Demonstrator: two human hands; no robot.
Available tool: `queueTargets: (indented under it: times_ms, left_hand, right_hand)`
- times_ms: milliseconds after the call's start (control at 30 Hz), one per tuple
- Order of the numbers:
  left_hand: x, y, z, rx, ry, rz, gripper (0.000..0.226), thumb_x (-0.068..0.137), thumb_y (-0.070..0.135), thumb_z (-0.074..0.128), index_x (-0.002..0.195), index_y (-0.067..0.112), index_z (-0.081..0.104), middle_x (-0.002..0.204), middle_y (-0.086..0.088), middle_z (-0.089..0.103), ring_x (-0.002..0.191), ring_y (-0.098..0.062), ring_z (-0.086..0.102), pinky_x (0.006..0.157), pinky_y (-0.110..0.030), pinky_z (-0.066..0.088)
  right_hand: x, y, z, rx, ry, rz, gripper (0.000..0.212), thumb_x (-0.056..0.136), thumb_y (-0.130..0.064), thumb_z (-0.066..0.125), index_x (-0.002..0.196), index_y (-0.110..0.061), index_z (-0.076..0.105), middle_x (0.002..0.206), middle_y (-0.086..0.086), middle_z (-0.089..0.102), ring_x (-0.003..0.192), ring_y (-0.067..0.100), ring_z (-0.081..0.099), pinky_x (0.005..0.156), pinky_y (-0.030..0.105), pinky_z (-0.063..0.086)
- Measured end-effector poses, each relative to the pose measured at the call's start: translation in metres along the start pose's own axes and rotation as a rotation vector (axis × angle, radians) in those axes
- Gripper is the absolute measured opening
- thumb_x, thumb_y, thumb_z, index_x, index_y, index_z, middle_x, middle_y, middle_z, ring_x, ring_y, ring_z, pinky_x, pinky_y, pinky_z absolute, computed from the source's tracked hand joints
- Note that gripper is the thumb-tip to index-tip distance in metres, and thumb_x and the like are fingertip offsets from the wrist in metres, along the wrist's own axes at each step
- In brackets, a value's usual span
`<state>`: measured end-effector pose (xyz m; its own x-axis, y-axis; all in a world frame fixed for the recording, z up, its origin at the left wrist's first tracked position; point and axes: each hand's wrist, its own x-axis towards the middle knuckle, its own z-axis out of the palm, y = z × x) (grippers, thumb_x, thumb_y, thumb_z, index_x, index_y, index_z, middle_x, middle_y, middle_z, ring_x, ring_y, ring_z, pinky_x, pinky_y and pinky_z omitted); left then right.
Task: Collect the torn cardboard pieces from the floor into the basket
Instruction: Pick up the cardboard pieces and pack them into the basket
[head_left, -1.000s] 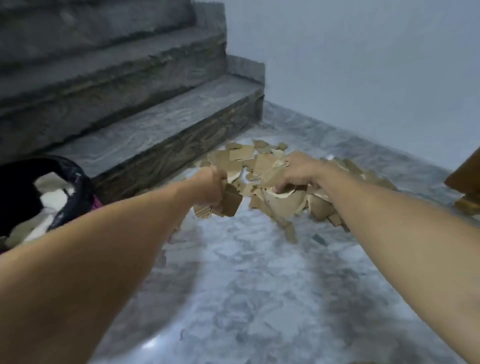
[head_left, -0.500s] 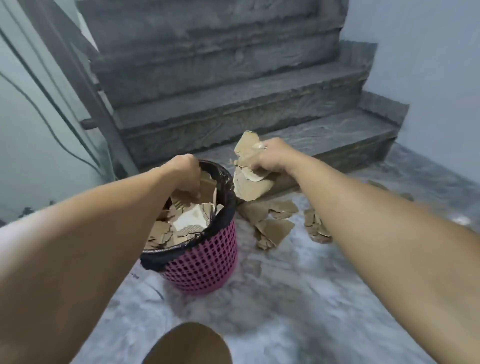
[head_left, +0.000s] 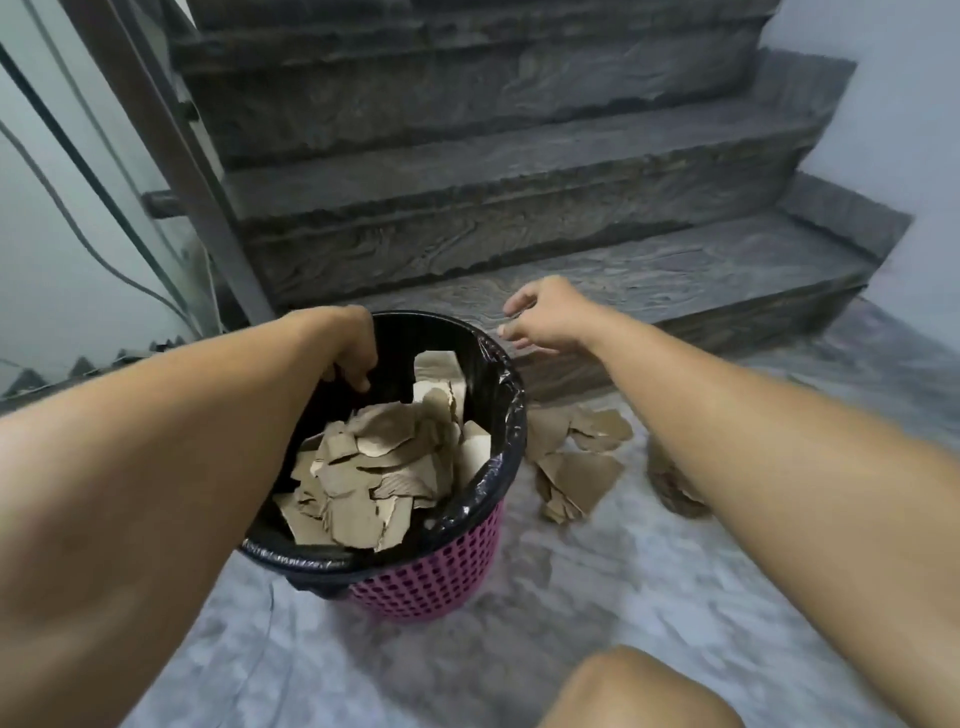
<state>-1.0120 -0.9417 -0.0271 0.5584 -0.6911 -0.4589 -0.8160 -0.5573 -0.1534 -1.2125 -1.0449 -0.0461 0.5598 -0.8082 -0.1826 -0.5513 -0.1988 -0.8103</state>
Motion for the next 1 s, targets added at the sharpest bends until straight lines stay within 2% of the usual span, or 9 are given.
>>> queueTargets:
  times_ms: [67,167,300,400,600,733,800,867,1000]
  left_hand:
    - [0.01,0.017,-0.019,-0.03,0.036,0.027,0.022,0.086,0.022,0.072,0.088,0.002,0.064,0.07,-0.009,0.066,0.061,-0.022,0.064,0.064,-0.031,0.055]
    - [0.022,0.05,-0.042,-0.132,0.13,0.13,0.014,0.087,0.013,0.066,0.086,-0.001,0.067,0.069,-0.013,0.068,0.063,-0.025,0.066,0.062,-0.033,0.057]
    - [0.035,0.109,-0.054,-0.233,0.341,0.333,0.014,0.083,0.013,0.06,0.086,0.005,0.071,0.082,-0.015,0.071,0.07,-0.028,0.065,0.07,-0.034,0.058]
    - [0.039,0.162,-0.048,-0.297,0.257,0.444,0.027,0.083,0.03,0.074,0.075,0.004,0.072,0.072,-0.013,0.07,0.064,-0.025,0.064,0.069,-0.035,0.059]
    - [0.058,0.275,-0.001,-0.186,0.094,0.538,0.05,0.085,0.053,0.066,0.075,0.003,0.064,0.065,-0.011,0.058,0.069,-0.029,0.06,0.07,-0.034,0.051]
    - [0.086,0.319,0.061,-0.135,-0.019,0.496,0.054,0.083,0.045,0.07,0.099,-0.006,0.064,0.077,-0.019,0.057,0.075,-0.031,0.059,0.059,-0.031,0.039]
    - [0.098,0.327,0.095,-0.136,-0.056,0.426,0.049,0.081,0.042,0.072,0.1,-0.002,0.064,0.079,-0.012,0.058,0.07,-0.025,0.055,0.058,-0.031,0.039]
    - [0.115,0.327,0.128,-0.157,-0.098,0.319,0.051,0.076,0.043,0.076,0.103,0.003,0.062,0.099,-0.012,0.063,0.084,-0.026,0.059,0.067,-0.032,0.048]
    - [0.143,0.312,0.169,-0.303,-0.071,0.124,0.065,0.073,0.045,0.079,0.125,0.012,0.06,0.124,-0.009,0.06,0.114,-0.025,0.058,0.094,-0.034,0.051]
  right_hand:
    - [0.006,0.018,-0.032,-0.041,0.014,0.059,0.014,0.086,-0.009,0.073,0.094,-0.013,0.062,0.104,0.014,0.069,0.08,0.021,0.069,0.058,0.028,0.046]
    - [0.011,0.046,-0.081,-0.128,0.059,0.157,0.012,0.084,-0.012,0.075,0.08,-0.015,0.065,0.104,0.014,0.071,0.092,0.026,0.069,0.074,0.035,0.055]
    - [-0.002,0.085,-0.135,-0.136,0.063,0.337,0.008,0.087,-0.015,0.073,0.086,-0.012,0.065,0.085,0.008,0.066,0.074,0.02,0.065,0.058,0.03,0.056]
    - [-0.021,0.116,-0.167,-0.146,0.082,0.401,0.009,0.088,-0.015,0.071,0.094,-0.011,0.066,0.089,0.009,0.066,0.078,0.02,0.065,0.063,0.03,0.054]
    - [-0.049,0.211,-0.22,-0.213,0.081,0.567,0.012,0.088,-0.012,0.069,0.098,-0.005,0.067,0.086,0.01,0.065,0.072,0.021,0.064,0.067,0.035,0.054]
    - [-0.048,0.281,-0.228,-0.247,0.058,0.648,0.011,0.088,-0.007,0.067,0.098,-0.002,0.066,0.082,0.012,0.064,0.068,0.023,0.061,0.056,0.028,0.05]
    - [-0.042,0.313,-0.219,-0.24,0.019,0.68,0.011,0.088,-0.007,0.066,0.097,-0.001,0.065,0.076,0.013,0.063,0.062,0.023,0.059,0.049,0.027,0.049]
    - [-0.031,0.34,-0.202,-0.191,-0.033,0.717,0.008,0.088,-0.009,0.065,0.084,-0.003,0.063,0.06,0.009,0.056,0.045,0.018,0.05,0.042,0.024,0.044]
    - [0.003,0.383,-0.161,-0.122,-0.017,0.741,0.035,0.087,-0.027,0.073,0.071,-0.008,0.048,0.05,0.005,0.042,0.04,0.018,0.038,0.045,0.025,0.039]
